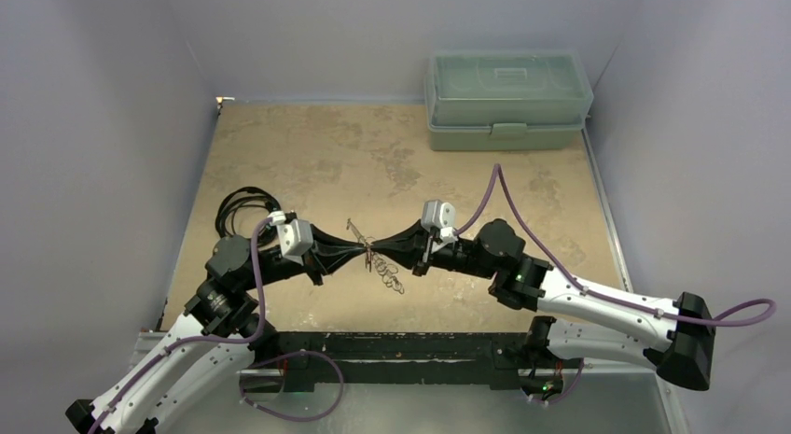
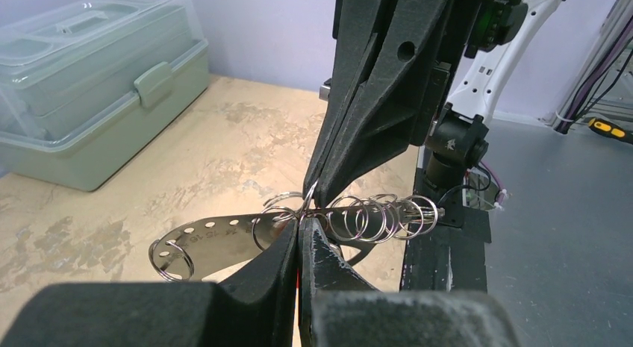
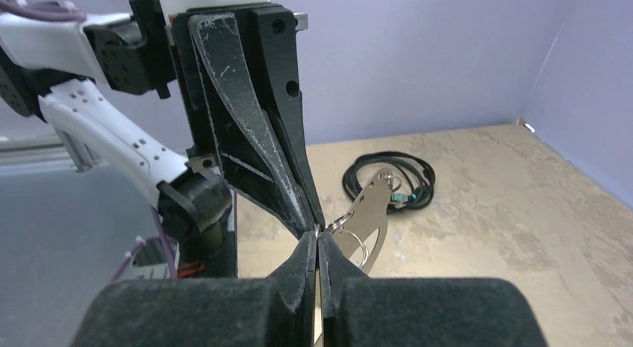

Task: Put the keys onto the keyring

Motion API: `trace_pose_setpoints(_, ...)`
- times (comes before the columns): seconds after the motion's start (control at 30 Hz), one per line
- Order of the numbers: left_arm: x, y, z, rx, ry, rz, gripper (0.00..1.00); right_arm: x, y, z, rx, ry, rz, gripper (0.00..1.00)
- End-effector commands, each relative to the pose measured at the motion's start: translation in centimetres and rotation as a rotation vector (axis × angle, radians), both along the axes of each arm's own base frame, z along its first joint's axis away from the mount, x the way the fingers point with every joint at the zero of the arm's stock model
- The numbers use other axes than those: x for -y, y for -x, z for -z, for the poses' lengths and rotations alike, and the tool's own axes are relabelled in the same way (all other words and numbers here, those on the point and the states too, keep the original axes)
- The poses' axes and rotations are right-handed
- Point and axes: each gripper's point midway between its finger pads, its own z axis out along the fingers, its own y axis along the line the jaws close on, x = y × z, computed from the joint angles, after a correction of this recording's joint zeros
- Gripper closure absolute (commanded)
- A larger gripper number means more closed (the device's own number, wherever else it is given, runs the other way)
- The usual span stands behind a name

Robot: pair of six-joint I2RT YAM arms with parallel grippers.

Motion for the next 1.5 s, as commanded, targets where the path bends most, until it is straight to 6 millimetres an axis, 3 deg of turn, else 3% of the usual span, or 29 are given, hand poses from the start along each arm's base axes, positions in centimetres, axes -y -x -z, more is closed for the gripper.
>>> trace_pose_setpoints(0.0,-0.3,0.0,-1.9,0.046,0.024,-0.012,1.0,1.2,0.6,-5.6,0.017,-0.266,0.001,1.0)
trace_pose_setpoints(0.27,0.2,-0.3,-1.3,0.005,0.007,-0.002,1.0,2.1,0.6,-5.7,-0.018,-0.419,0.004,1.0)
trace_pose_setpoints(0.53,0.8,-0.9,-0.2,-0.05,-0.017,-0.001,0.89,1.9,0.5,-6.6,-0.022,-0.484,-0.007,1.0)
trace_pose_setpoints(0.77,0.8,-1.3,0.1,-0.061,-0.023,-0.02,0.61,2.4,1.1,-7.0,-0.009,-0.501,-0.023,1.0)
trace_pose_setpoints(0.87,0.5,-1.2,-0.3,-0.048,-0.017,-0.025,0.54,2.3,1.0,-6.6,-0.016,-0.486,-0.022,1.0)
trace_pose_setpoints(1.1,-0.7,-0.7,-2.2,0.042,0.017,-0.063,0.54,2.3,1.2,-5.7,-0.019,-0.444,-0.025,1.0)
trace_pose_setpoints(1.47,-1.3,3.2,-4.1,0.219,0.105,0.072,0.58,1.0,2.3,-4.9,-0.004,-0.388,-0.109,1.0)
